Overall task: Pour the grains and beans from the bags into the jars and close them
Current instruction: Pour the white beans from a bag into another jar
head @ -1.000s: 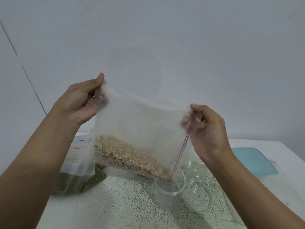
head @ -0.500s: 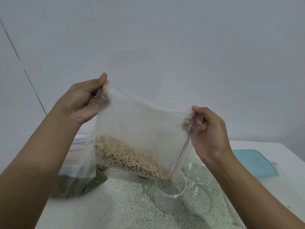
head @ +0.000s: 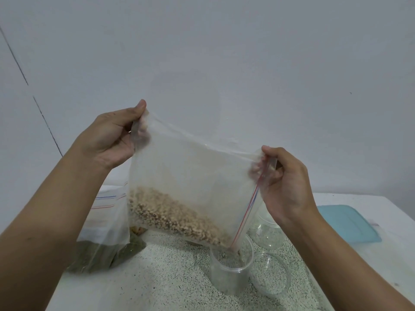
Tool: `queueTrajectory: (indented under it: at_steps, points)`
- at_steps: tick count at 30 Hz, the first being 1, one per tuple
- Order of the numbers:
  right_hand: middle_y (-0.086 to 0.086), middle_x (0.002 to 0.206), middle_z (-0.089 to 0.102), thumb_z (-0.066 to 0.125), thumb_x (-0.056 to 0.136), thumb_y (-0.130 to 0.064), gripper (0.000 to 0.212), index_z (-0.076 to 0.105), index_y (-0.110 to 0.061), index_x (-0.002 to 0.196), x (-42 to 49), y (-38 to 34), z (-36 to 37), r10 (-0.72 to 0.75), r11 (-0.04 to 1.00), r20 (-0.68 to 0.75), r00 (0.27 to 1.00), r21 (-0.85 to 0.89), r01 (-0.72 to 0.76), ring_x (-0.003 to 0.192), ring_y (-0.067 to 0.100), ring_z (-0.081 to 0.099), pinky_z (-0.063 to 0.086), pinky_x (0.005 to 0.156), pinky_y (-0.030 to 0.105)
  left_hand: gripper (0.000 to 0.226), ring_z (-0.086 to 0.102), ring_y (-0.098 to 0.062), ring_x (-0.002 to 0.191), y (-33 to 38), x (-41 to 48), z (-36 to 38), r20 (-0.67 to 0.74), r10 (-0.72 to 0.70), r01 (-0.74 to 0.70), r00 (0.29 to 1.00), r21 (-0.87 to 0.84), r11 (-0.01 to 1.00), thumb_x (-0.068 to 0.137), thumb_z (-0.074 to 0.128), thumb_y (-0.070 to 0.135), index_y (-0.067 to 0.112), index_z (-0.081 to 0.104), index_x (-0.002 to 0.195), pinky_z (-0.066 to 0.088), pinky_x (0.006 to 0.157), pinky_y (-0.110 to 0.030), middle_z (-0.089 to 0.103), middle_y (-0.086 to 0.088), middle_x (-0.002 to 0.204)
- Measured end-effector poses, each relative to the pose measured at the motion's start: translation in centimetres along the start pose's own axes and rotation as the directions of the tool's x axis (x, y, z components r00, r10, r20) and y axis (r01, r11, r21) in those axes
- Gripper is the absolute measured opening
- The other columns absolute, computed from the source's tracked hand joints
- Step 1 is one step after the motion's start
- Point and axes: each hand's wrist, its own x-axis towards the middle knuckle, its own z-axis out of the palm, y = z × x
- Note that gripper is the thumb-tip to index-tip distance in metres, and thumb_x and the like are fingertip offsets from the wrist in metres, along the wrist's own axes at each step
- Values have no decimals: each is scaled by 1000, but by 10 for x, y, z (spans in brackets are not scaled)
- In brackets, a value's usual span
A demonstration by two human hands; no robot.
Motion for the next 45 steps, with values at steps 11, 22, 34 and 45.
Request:
queueTrajectory:
  at_steps: [11,22,34,45]
  points:
    - [4,69,48,62,86,2,22,58,-8,67,0,-2,0,-23,1000,-23,999,-8,23,63,17,44,43,56,26,23,56,-5,58,-1,4,2,-3,-9,9,1000,-3,1000,79,71,21,15,73,57,53,63,-16,61,5,64]
    - [5,70,47,62,86,2,24,60,-9,65,0,-3,-1,-30,1000,-13,999,1,30,63,17,46,44,57,26,19,56,-4,59,0,3,4,-4,-10,10,1000,0,1000,79,73,21,16,73,60,52,60,-17,62,6,67]
    - [3,68,48,62,86,3,33,63,-13,56,-1,-3,0,-27,1000,-9,1000,11,27,63,17,45,42,61,29,24,58,-6,63,0,1,2,-16,-17,18,1000,10,1000,81,72,21,16,74,58,54,66,-18,61,5,67]
    - [4,69,49,62,86,3,28,63,-9,61,-1,-2,0,-32,999,-24,999,11,33,62,17,46,43,59,28,23,55,-6,66,2,3,2,9,-21,21,1000,38,999,82,72,23,18,73,59,50,71,-19,59,6,68]
